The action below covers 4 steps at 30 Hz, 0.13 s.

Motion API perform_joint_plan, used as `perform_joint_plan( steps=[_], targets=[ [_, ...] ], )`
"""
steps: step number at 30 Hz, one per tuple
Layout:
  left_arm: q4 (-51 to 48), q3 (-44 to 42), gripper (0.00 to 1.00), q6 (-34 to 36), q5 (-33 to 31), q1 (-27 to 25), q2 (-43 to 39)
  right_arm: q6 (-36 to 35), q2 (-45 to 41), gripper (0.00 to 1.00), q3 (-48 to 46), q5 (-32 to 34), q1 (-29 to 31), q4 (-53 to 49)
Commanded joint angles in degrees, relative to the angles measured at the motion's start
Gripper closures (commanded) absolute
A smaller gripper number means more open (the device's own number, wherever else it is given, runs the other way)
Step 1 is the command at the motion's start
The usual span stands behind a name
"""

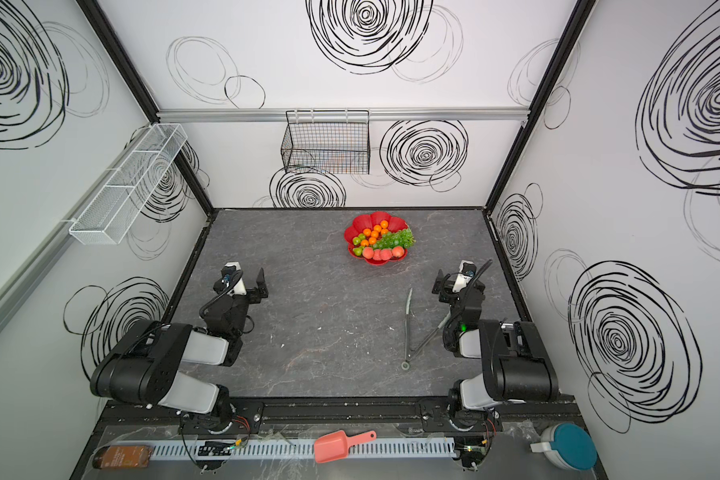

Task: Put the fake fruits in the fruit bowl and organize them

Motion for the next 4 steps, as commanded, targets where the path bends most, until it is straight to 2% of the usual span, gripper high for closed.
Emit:
perform_joint_plan(
  steps=[1, 3, 4],
  targets=[
    [2.52, 0.44, 0.04, 0.01, 0.28, 0.25, -0.26, -1.04, 0.37, 0.00, 0.87, 1.42, 0.36, 1.04],
    [3.48, -0.04, 0.04, 0.46, 0.50, 0.00, -0.42, -1.04, 0.44, 0.00, 0.92, 1.41, 0.36, 1.04],
    [5.43, -0.94, 0.04, 0.98, 3.21, 0.11, -0.38, -1.04, 0.39, 0.00, 0.90, 1.40, 0.36, 1.04]
  ],
)
